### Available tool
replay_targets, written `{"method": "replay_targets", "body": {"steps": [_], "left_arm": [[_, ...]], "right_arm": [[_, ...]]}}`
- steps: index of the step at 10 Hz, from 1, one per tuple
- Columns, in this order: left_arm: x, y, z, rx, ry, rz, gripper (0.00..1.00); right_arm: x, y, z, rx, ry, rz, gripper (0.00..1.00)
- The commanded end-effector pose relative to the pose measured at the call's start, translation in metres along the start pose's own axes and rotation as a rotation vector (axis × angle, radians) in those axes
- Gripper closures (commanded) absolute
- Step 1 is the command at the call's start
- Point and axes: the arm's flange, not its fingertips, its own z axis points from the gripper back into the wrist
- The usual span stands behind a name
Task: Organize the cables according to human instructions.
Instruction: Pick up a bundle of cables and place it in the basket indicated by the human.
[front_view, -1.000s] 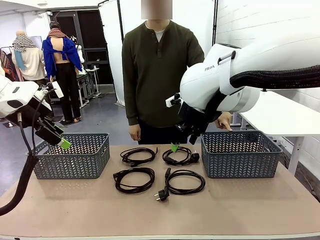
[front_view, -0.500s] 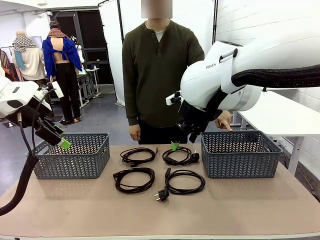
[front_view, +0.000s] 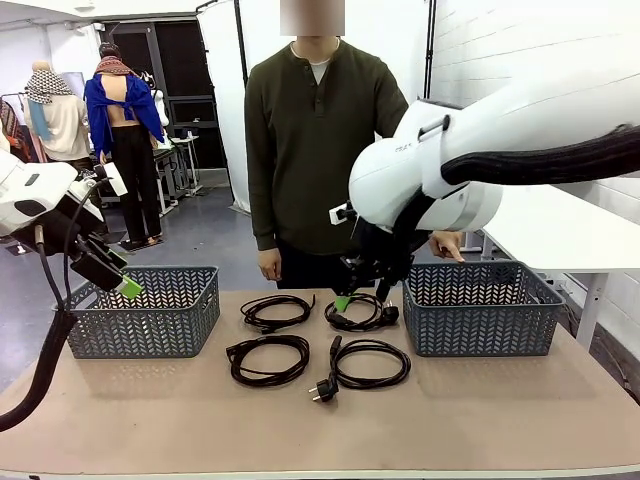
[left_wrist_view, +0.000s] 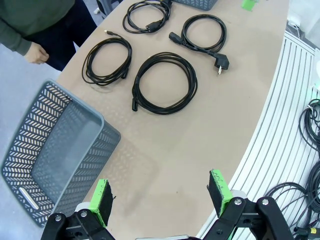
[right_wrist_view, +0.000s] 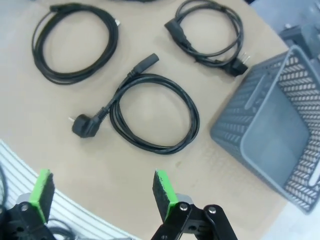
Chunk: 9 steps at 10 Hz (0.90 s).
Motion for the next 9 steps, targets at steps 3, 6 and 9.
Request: {"method": "replay_targets", "body": {"steps": [3, 6, 9], "left_arm": [[-0.003, 0.002, -0.003, -0.001, -0.024, -0.002, 0.00], [-0.003, 0.002, -0.003, -0.001, -0.024, -0.002, 0.00], [-0.003, 0.002, -0.003, -0.001, -0.024, -0.002, 0.00]], "right_arm": [[0.040, 0.012, -0.043, -0.081, 0.032, -0.191, 0.00], [0.051, 0.008, -0.074, -0.080, 0.047, -0.282, 0.00], [0.054, 0.001, -0.101, -0.106, 0.078, -0.329, 0.00]]}}
